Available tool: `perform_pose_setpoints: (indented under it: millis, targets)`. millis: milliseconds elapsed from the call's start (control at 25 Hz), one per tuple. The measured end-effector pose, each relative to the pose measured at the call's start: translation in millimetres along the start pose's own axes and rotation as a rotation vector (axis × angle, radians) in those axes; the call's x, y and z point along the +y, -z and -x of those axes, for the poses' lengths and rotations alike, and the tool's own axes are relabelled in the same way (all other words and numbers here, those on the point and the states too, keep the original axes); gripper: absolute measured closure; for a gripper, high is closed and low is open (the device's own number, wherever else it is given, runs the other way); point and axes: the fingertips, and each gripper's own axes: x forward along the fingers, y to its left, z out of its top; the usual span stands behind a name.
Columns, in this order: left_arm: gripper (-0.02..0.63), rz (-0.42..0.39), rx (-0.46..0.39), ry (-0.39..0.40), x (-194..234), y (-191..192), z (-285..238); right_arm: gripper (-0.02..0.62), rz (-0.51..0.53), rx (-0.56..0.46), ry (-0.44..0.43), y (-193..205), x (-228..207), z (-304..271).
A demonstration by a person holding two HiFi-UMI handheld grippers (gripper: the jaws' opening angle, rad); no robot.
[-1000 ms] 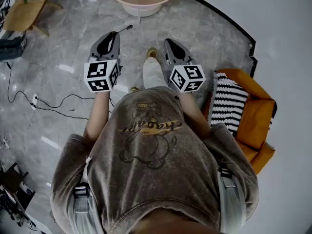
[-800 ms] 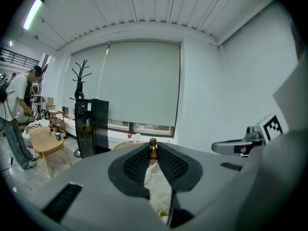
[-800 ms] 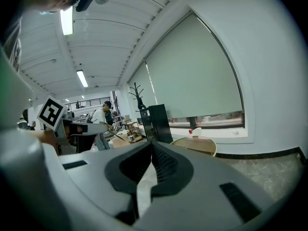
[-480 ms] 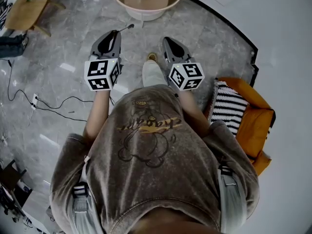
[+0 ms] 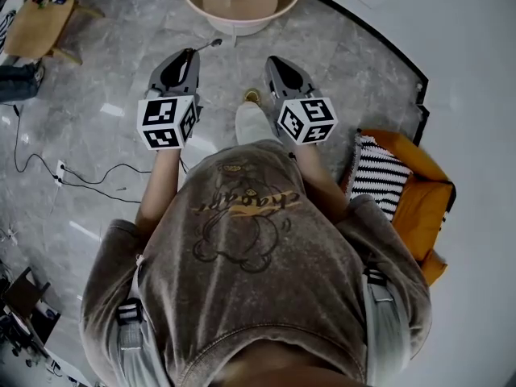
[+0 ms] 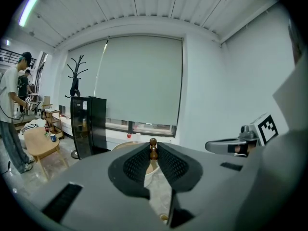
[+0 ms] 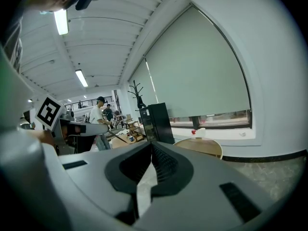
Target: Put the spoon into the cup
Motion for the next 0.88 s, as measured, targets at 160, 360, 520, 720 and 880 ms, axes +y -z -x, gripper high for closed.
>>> perform_pose_setpoints:
  millis: [160,360,520,720,880]
  targets:
    - [0.548,0.000,0.001,0.002,3,-7,-22,0.575,-0.008,-0.002,0.002,-7,-16,-15]
    - [0.548,-0.002,-0.002,-0.003,9,-23,-48,0.575,-0.009,-0.004,-0.007,-23,-33,-36]
    - [0.548,0.006,-0.010,-0.017,15,-37,-67,0.575,-0.005,-0.004,-0.014,-37,-47,-53]
    - [0.548,0.021,-0.017,-0.034,21,-51,-94,0.575,0.004,0.003,-0.031,-53,-66,-73]
    - [0.548,0.031,-0.024,-0.053,25,-60,-117,0.575,0.013,0.006,-0.050,-66,-85,-91]
